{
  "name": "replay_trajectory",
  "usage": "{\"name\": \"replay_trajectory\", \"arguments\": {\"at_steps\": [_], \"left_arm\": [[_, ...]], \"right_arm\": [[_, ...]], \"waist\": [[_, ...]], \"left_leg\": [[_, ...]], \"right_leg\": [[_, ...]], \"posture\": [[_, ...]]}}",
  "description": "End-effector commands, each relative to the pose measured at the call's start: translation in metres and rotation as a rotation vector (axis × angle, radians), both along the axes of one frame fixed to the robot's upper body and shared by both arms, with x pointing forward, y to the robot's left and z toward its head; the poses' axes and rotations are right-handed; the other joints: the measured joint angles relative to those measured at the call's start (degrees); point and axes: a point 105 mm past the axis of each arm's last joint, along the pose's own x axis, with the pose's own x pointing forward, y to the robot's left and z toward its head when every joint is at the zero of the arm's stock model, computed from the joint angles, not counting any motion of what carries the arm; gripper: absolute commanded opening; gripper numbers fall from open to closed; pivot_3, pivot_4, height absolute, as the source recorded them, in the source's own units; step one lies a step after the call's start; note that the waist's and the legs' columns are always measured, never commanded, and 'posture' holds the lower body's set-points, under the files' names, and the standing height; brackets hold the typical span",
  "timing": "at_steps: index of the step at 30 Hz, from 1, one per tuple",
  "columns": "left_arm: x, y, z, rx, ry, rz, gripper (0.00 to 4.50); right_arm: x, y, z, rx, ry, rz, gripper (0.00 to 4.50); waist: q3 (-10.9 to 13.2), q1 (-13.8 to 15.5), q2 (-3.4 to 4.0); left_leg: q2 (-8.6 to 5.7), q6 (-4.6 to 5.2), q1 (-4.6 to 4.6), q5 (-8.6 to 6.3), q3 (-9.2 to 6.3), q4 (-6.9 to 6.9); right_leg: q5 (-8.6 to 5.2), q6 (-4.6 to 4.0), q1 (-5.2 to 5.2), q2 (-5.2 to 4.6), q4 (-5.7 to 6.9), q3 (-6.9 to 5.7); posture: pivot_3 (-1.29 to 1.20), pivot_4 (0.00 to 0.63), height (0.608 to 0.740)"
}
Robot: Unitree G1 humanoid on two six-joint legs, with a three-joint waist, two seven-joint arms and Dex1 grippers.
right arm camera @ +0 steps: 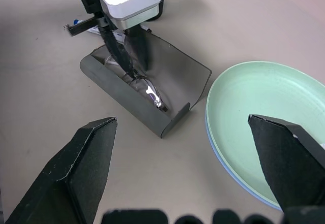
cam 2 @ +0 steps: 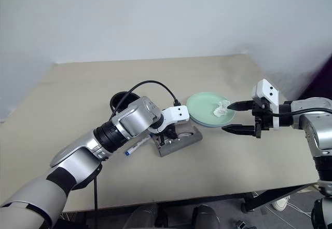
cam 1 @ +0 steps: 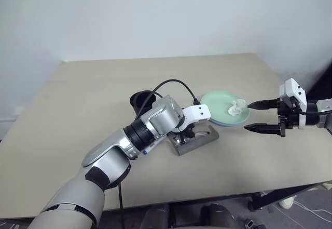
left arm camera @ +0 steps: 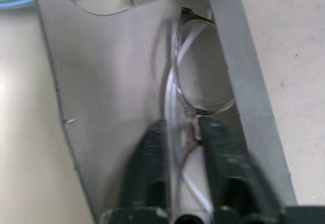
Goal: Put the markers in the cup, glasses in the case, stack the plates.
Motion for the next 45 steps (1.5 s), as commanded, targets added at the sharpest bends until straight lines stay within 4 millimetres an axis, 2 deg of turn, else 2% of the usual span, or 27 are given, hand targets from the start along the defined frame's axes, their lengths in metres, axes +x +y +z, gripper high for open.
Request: {"name": "replay_trajectory", "arguments": {"at_steps": [1, 4, 6, 8, 11, 14, 18, 22, 25, 28, 34, 45], "left_arm": [[0.01, -0.012, 0.039, -0.095, -0.079, -0.007, 2.27], [0.013, -0.017, 0.057, -0.169, -0.093, 0.014, 3.24], [0.015, -0.02, 0.076, -0.239, -0.103, 0.025, 3.9], [0.016, -0.022, 0.09, -0.282, -0.116, 0.027, 3.9], [0.029, -0.017, 0.106, -0.325, -0.162, 0.067, 3.9], [0.044, -0.009, 0.109, -0.349, -0.207, 0.118, 3.9], [0.064, 0.007, 0.091, -0.347, -0.245, 0.194, 3.02], [0.078, 0.021, 0.07, -0.3, -0.285, 0.246, 1.56], [0.079, 0.023, 0.051, -0.275, -0.278, 0.246, 0.55], [0.079, 0.021, 0.038, -0.254, -0.277, 0.234, 0.55], [0.067, 0.01, 0.028, -0.234, -0.246, 0.155, 0.55], [0.029, 0.0, 0.019, -0.172, -0.196, -0.047, 0.55]], "right_arm": [[0.004, 0.002, 0.014, -0.002, -0.061, 0.012, 4.5], [0.005, 0.002, 0.015, -0.001, -0.063, 0.014, 4.5], [0.006, 0.002, 0.016, -0.001, -0.066, 0.014, 4.5], [0.006, 0.002, 0.017, 0.0, -0.068, 0.014, 4.5], [0.008, 0.003, 0.018, 0.003, -0.073, 0.014, 4.5], [0.01, 0.004, 0.019, 0.006, -0.079, 0.014, 4.5], [0.012, 0.006, 0.02, 0.013, -0.088, 0.013, 4.5], [0.013, 0.007, 0.022, 0.016, -0.092, 0.014, 4.5], [0.013, 0.006, 0.023, 0.015, -0.095, 0.014, 4.5], [0.013, 0.007, 0.025, 0.017, -0.099, 0.015, 4.5], [0.012, 0.008, 0.025, 0.019, -0.1, 0.016, 4.5], [0.011, 0.009, 0.024, 0.021, -0.097, 0.016, 4.5]], "waist": [[0.0, 0.0, -0.01], [0.0, 0.0, -0.01], [0.0, 0.0, -0.01], [0.0, 0.0, -0.01], [0.0, 0.0, -0.01], [0.0, 0.0, 0.01], [0.0, 0.0, 0.0], [0.0, 0.0, -0.01], [0.0, 0.0, -0.04], [0.0, 0.0, -0.05], [0.0, 0.0, -0.06], [0.0, 0.0, -0.05]], "left_leg": [[0.0, 0.0, -0.01, 0.0, 0.0, 0.0], [-0.01, 0.0, -0.01, 0.0, 0.0, 0.01], [-0.01, 0.0, 0.0, 0.0, 0.0, 0.01], [0.0, 0.0, 0.0, 0.0, -0.02, 0.01], [0.0, 0.0, 0.0, 0.0, -0.01, 0.01], [0.0, 0.0, 0.01, 0.01, 0.0, 0.01], [0.0, -0.01, 0.02, 0.01, 0.01, 0.01], [-0.01, 0.0, 0.02, 0.01, 0.01, 0.02], [-0.03, 0.0, -0.01, 0.0, 0.01, 0.02], [-0.08, 0.02, -0.03, -0.01, 0.01, 0.02], [-0.13, 0.06, -0.03, -0.04, 0.03, 0.02], [-0.11, 0.06, -0.02, -0.04, 0.02, 0.02]], "right_leg": [[0.0, 0.0, 0.0, 0.0, 0.0, 0.0], [0.0, 0.0, -0.01, -0.01, -0.01, 0.01], [0.0, 0.0, -0.01, -0.01, -0.01, 0.0], [0.0, 0.0, -0.01, 0.0, 0.0, 0.0], [0.0, 0.01, -0.01, 0.0, 0.0, 0.0], [0.01, 0.01, 0.0, 0.01, 0.0, 0.0], [0.02, 0.01, 0.01, 0.01, 0.03, 0.0], [0.03, 0.02, 0.02, 0.01, 0.02, 0.01], [0.04, 0.02, 0.0, 0.0, 0.02, 0.0], [0.05, 0.04, 0.0, -0.06, 0.0, 0.0], [0.08, 0.08, -0.01, -0.13, 0.0, 0.0], [0.08, 0.06, 0.0, -0.13, 0.01, 0.0]], "posture": [[0.0, 0.0, 0.727], [0.0, 0.0, 0.727], [0.0, 0.0, 0.727], [0.0, 0.0, 0.727], [0.0, 0.0, 0.727], [0.0, 0.0, 0.727], [0.0, 0.0, 0.727], [0.0, 0.0, 0.727], [0.0, 0.0, 0.727], [0.0, 0.0, 0.727], [0.0, 0.0, 0.727], [0.0, 0.0, 0.727]]}}
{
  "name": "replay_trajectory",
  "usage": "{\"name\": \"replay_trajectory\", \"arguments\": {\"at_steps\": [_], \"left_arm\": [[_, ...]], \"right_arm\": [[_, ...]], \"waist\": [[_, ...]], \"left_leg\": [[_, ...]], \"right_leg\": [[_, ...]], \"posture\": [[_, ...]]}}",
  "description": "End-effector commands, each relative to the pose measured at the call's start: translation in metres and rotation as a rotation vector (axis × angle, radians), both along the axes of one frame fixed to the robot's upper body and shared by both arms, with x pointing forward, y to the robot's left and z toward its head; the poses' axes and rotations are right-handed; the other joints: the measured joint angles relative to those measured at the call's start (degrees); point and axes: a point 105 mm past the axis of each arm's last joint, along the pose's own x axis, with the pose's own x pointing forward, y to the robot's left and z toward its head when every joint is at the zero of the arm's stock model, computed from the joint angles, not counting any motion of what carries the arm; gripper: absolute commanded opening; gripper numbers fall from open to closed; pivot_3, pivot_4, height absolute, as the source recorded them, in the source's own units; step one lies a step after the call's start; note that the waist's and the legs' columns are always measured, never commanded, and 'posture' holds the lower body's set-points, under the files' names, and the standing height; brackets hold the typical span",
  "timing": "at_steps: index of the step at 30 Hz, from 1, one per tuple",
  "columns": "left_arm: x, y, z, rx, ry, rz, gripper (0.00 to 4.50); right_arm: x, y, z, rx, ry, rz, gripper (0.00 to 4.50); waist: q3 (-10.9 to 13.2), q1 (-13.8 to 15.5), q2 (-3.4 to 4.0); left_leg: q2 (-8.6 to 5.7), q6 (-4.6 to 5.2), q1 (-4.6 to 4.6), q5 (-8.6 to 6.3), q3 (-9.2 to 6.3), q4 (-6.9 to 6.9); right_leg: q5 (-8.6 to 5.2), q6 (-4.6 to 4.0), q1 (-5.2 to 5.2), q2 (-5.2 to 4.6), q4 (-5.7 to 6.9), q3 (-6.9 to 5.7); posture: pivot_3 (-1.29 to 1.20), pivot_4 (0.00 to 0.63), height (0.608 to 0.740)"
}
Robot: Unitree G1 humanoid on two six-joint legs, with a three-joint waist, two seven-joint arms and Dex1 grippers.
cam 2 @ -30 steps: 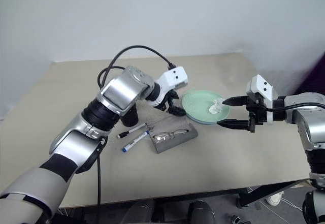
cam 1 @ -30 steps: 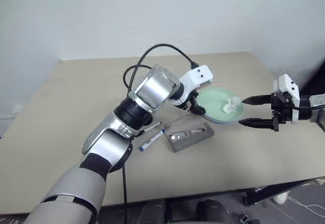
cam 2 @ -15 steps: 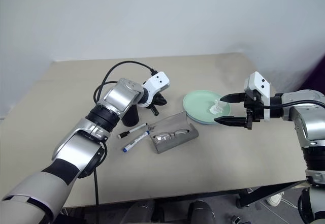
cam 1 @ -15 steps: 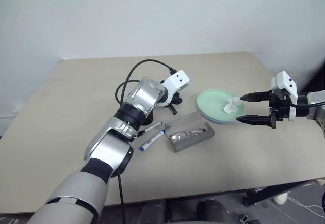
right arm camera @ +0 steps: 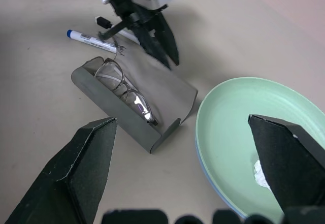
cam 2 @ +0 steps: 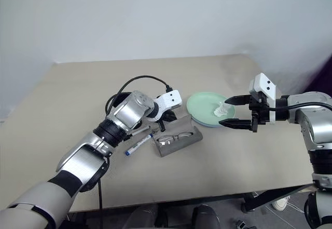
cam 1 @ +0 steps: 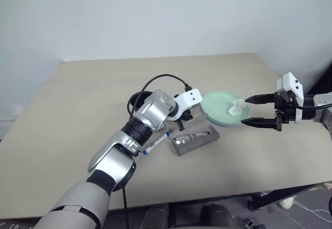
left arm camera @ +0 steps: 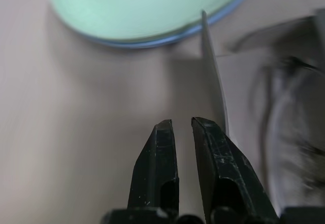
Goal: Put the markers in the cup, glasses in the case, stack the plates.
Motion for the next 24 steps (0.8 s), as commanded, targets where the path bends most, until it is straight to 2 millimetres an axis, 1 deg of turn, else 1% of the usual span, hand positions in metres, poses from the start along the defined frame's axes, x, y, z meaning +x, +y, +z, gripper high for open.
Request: {"name": "replay_trajectory", "arguments": {"at_steps": [1, 4, 7, 10, 13, 15, 18, 21, 24], "left_arm": [[-0.011, -0.007, 0.011, 0.009, -0.028, -0.074, 0.55], [-0.02, -0.009, 0.013, 0.011, -0.022, -0.11, 0.55], [-0.029, -0.008, 0.01, 0.028, -0.018, -0.138, 0.55], [-0.045, -0.006, -0.001, 0.04, 0.028, -0.169, 0.55], [-0.051, -0.001, -0.014, 0.059, 0.053, -0.151, 0.55], [-0.054, 0.002, -0.019, 0.061, 0.065, -0.135, 0.55], [-0.055, 0.003, -0.021, 0.052, 0.07, -0.113, 0.55], [-0.052, 0.002, -0.015, 0.028, 0.051, -0.097, 0.55], [-0.044, 0.004, -0.003, -0.019, 0.021, -0.063, 0.55]], "right_arm": [[0.001, 0.003, 0.015, 0.01, -0.059, 0.012, 4.5], [0.0, 0.003, 0.015, 0.01, -0.059, 0.012, 4.5], [0.001, 0.003, 0.015, 0.011, -0.06, 0.012, 4.5], [0.001, 0.003, 0.015, 0.011, -0.06, 0.012, 4.5], [0.001, 0.004, 0.015, 0.011, -0.06, 0.014, 4.5], [0.001, 0.005, 0.015, 0.012, -0.06, 0.015, 4.5], [0.001, 0.005, 0.015, 0.012, -0.061, 0.017, 4.5], [0.002, 0.007, 0.014, 0.013, -0.06, 0.022, 4.5], [0.002, 0.008, 0.014, 0.013, -0.059, 0.027, 4.5]], "waist": [[0.0, 0.0, 0.0], [0.0, 0.0, 0.0], [0.0, 0.0, 0.01], [0.0, 0.0, 0.03], [0.0, 0.0, 0.04], [0.0, 0.0, 0.04], [0.0, 0.0, 0.04], [-0.1, 0.0, 0.04], [-0.1, 0.0, 0.04]], "left_leg": [[0.0, 0.0, 0.0, 0.0, 0.0, 0.0], [0.0, 0.0, 0.0, 0.0, 0.0, 0.0], [0.0, 0.0, 0.0, 0.0, 0.0, 0.0], [0.01, 0.0, 0.02, 0.0, 0.0, 0.0], [0.03, 0.0, 0.04, 0.0, 0.0, 0.0], [0.03, 0.0, 0.07, 0.0, -0.01, 0.01], [0.03, 0.0, 0.09, 0.0, -0.02, 0.06], [0.03, 0.01, 0.12, 0.0, -0.02, 0.07], [0.04, 0.0, 0.11, 0.0, -0.02, 0.07]], "right_leg": [[0.0, 0.0, 0.0, 0.0, 0.0, 0.0], [0.0, 0.0, -0.01, 0.0, 0.0, 0.0], [0.0, 0.0, 0.0, 0.0, 0.0, 0.01], [0.0, 0.0, 0.01, 0.01, 0.0, 0.01], [0.0, 0.0, 0.02, 0.03, 0.0, 0.01], [0.0, 0.0, 0.05, 0.03, 0.0, 0.01], [0.0, 0.0, 0.05, 0.03, 0.0, 0.01], [0.0, 0.0, 0.05, 0.03, 0.0, 0.01], [0.0, 0.0, 0.04, 0.04, 0.01, 0.01]], "posture": [[0.0, 0.0, 0.727], [0.0, 0.0, 0.727], [0.0, 0.0, 0.727], [0.0, 0.0, 0.727], [0.0, 0.0, 0.727], [0.0, 0.0, 0.727], [0.0, 0.0, 0.727], [0.0, 0.0, 0.727], [0.0, 0.0, 0.727]]}}
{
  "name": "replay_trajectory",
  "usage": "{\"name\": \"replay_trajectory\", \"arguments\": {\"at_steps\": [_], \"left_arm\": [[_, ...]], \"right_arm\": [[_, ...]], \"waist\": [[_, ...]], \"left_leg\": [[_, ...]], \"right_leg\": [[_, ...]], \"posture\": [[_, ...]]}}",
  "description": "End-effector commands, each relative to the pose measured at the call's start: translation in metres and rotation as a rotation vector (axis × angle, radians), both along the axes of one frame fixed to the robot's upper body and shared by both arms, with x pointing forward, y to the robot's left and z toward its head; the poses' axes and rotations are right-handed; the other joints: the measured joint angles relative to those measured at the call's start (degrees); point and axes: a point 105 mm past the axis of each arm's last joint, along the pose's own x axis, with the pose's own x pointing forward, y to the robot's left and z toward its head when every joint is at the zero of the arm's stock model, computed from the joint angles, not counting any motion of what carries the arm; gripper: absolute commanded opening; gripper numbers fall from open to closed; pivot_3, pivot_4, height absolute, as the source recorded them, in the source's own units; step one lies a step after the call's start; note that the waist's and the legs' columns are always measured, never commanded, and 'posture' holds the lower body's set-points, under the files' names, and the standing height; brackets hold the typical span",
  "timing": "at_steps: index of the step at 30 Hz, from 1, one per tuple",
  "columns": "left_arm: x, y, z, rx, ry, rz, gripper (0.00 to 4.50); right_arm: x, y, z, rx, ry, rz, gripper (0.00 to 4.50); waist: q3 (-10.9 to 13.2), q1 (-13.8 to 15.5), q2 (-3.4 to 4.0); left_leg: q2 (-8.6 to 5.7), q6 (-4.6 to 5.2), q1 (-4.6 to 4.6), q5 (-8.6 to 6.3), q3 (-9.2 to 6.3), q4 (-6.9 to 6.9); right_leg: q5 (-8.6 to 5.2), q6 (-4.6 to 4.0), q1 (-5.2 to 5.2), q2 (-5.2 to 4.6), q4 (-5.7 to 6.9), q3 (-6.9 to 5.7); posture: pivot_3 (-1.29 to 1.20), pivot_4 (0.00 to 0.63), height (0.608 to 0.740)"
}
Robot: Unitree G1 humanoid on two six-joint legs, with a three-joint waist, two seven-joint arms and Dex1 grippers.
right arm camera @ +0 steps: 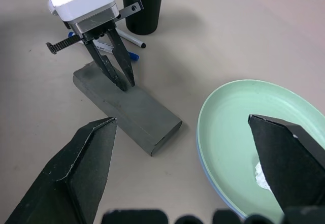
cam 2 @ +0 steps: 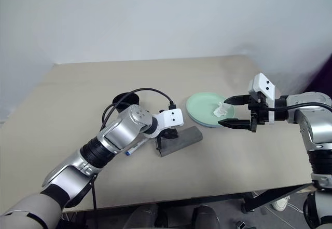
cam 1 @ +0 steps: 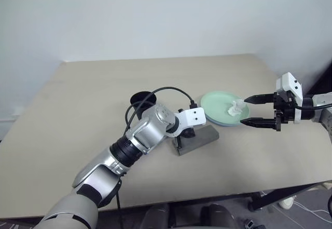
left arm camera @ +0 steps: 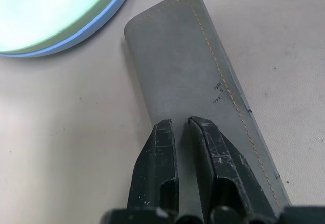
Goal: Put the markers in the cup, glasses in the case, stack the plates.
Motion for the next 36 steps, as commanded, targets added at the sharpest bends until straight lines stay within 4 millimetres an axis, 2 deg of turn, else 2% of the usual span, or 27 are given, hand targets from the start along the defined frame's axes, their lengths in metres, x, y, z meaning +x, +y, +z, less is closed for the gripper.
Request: {"name": "replay_trajectory", "arguments": {"at_steps": [1, 3, 8, 12, 17, 21, 28, 36], "left_arm": [[0.009, 0.007, 0.015, -0.065, -0.015, 0.062, 0.55], [0.016, 0.019, 0.025, -0.104, -0.026, 0.108, 0.55], [0.019, 0.043, 0.034, -0.162, -0.045, 0.145, 0.55], [0.014, 0.054, 0.042, -0.212, -0.032, 0.158, 0.55], [0.006, 0.069, 0.041, -0.218, 0.003, 0.19, 0.55], [0.007, 0.081, 0.037, -0.207, 0.022, 0.234, 1.37], [0.003, 0.091, 0.029, -0.18, 0.039, 0.264, 3.83], [-0.005, 0.102, 0.009, -0.102, 0.083, 0.302, 3.83]], "right_arm": [[0.002, 0.006, 0.014, 0.007, -0.056, 0.026, 4.5], [0.002, 0.006, 0.014, 0.006, -0.055, 0.031, 4.5], [0.002, 0.007, 0.013, 0.007, -0.052, 0.036, 4.5], [0.002, 0.007, 0.012, 0.007, -0.051, 0.037, 4.5], [0.002, 0.008, 0.011, 0.011, -0.047, 0.04, 4.5], [0.002, 0.008, 0.01, 0.014, -0.046, 0.042, 4.5], [0.003, 0.009, 0.01, 0.014, -0.046, 0.046, 4.5], [0.003, 0.009, 0.01, 0.014, -0.044, 0.048, 4.5]], "waist": [[0.0, 0.0, 0.0], [0.0, 0.0, -0.01], [0.0, 0.0, 0.01], [0.0, 0.0, -0.02], [0.0, 0.0, -0.02], [0.0, 0.0, -0.01], [0.0, 0.0, -0.01], [0.0, 0.0, -0.01]], "left_leg": [[0.0, 0.0, -0.01, 0.0, 0.0, 0.0], [0.0, 0.0, -0.04, 0.0, 0.01, 0.0], [0.06, -0.02, -0.05, 0.0, 0.02, -0.01], [0.01, -0.02, -0.06, 0.0, 0.0, -0.01], [-0.03, -0.01, -0.06, -0.01, 0.04, 0.0], [0.05, -0.04, -0.05, 0.01, 0.03, 0.0], [0.04, -0.04, -0.05, 0.0, 0.04, 0.0], [0.04, -0.05, -0.05, 0.0, 0.05, -0.01]], "right_leg": [[0.0, 0.0, -0.01, 0.0, 0.0, 0.0], [0.0, 0.0, -0.01, 0.0, 0.0, 0.0], [0.01, -0.03, -0.04, 0.06, 0.02, 0.02], [0.02, -0.03, -0.05, 0.01, -0.03, 0.01], [0.02, -0.01, -0.05, -0.06, -0.05, 0.02], [0.03, -0.04, -0.07, 0.05, -0.01, 0.02], [0.04, -0.04, -0.06, 0.03, -0.04, 0.03], [0.04, -0.04, -0.08, 0.03, -0.03, 0.03]], "posture": [[0.0, 0.0, 0.727], [0.0, 0.0, 0.727], [0.0, 0.0, 0.727], [0.0, 0.0, 0.727], [0.0, 0.0, 0.727], [0.0, 0.0, 0.727], [0.0, 0.0, 0.727], [0.0, 0.0, 0.727]]}}
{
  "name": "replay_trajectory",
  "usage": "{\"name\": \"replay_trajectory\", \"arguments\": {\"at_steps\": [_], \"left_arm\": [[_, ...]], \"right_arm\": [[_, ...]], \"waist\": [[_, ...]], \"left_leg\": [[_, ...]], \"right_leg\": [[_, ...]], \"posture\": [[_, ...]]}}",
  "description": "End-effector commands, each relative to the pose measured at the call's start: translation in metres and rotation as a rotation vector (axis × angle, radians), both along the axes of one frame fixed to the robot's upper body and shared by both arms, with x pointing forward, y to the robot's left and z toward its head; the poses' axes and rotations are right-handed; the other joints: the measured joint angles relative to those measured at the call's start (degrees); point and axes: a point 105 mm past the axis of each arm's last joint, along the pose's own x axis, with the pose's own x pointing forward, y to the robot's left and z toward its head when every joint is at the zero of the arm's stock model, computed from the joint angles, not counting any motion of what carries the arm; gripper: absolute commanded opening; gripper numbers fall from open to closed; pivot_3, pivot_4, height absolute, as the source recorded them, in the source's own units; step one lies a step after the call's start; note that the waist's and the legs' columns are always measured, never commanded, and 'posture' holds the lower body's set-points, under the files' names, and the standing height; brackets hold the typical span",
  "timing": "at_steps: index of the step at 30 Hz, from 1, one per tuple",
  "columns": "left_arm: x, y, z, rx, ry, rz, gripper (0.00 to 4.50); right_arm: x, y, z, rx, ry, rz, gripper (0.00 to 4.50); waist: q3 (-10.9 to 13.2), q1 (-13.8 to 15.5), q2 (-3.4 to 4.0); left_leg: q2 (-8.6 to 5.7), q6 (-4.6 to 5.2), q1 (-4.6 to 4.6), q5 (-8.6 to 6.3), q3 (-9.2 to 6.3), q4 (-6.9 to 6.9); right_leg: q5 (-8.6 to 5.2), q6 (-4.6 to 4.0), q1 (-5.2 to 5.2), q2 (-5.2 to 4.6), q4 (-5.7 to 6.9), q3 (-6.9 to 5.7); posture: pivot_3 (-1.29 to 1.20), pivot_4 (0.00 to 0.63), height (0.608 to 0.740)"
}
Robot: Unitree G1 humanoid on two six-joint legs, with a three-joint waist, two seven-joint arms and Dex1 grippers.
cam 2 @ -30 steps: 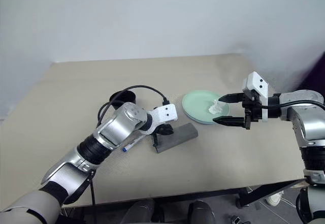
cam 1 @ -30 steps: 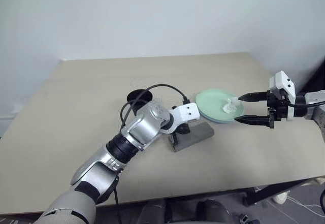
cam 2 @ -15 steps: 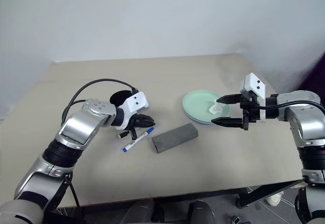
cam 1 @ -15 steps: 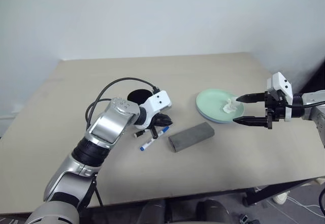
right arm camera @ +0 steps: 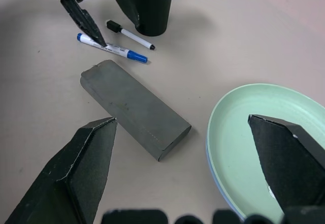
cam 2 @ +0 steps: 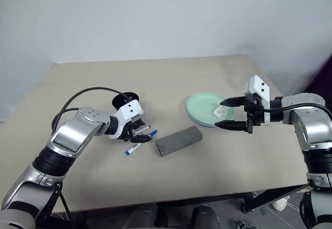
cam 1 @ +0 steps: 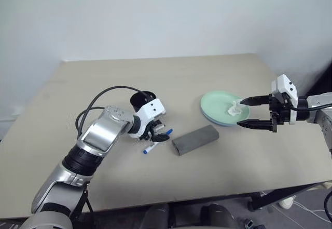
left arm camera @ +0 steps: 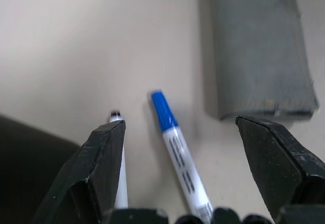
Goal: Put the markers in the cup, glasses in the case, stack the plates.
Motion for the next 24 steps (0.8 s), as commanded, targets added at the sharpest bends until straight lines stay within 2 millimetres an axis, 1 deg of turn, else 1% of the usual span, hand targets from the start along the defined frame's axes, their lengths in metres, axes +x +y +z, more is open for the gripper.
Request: {"name": "replay_trajectory", "arguments": {"at_steps": [1, 8, 14, 18, 24], "left_arm": [[-0.002, 0.001, 0.001, 0.027, -0.019, 0.001, 3.83], [-0.011, 0.003, -0.013, 0.048, 0.041, 0.017, 3.83], [-0.014, 0.003, -0.021, 0.066, 0.059, 0.019, 3.83], [-0.013, 0.003, -0.024, 0.076, 0.059, 0.023, 3.83], [-0.007, 0.0, -0.023, 0.078, 0.038, 0.03, 3.83]], "right_arm": [[0.002, 0.002, 0.015, 0.002, -0.059, 0.014, 4.5], [0.001, 0.002, 0.014, 0.003, -0.056, 0.012, 4.5], [0.001, 0.003, 0.013, 0.005, -0.053, 0.014, 4.5], [0.001, 0.003, 0.013, 0.006, -0.052, 0.014, 4.5], [0.001, 0.004, 0.013, 0.009, -0.052, 0.015, 4.5]], "waist": [[0.0, 0.0, 0.0], [0.0, 0.0, 0.0], [0.0, 0.0, 0.0], [0.0, 0.0, 0.0], [0.0, 0.0, 0.0]], "left_leg": [[0.0, 0.0, 0.0, 0.0, 0.0, 0.0], [0.0, 0.0, 0.0, 0.0, -0.01, -0.01], [0.0, 0.0, -0.01, 0.0, -0.01, -0.02], [0.0, 0.0, 0.0, -0.01, -0.01, -0.03], [0.0, 0.0, 0.0, 0.0, 0.0, -0.04]], "right_leg": [[0.0, 0.0, 0.0, 0.0, 0.0, 0.0], [0.0, 0.0, -0.02, -0.03, 0.0, 0.0], [0.0, 0.0, -0.03, -0.06, -0.01, 0.0], [0.0, 0.0, -0.04, -0.06, -0.01, 0.0], [0.0, 0.0, -0.03, -0.08, -0.01, 0.0]], "posture": [[0.0, 0.0, 0.727], [0.0, 0.0, 0.727], [0.0, 0.0, 0.727], [0.0, 0.0, 0.727], [0.0, 0.0, 0.727]]}}
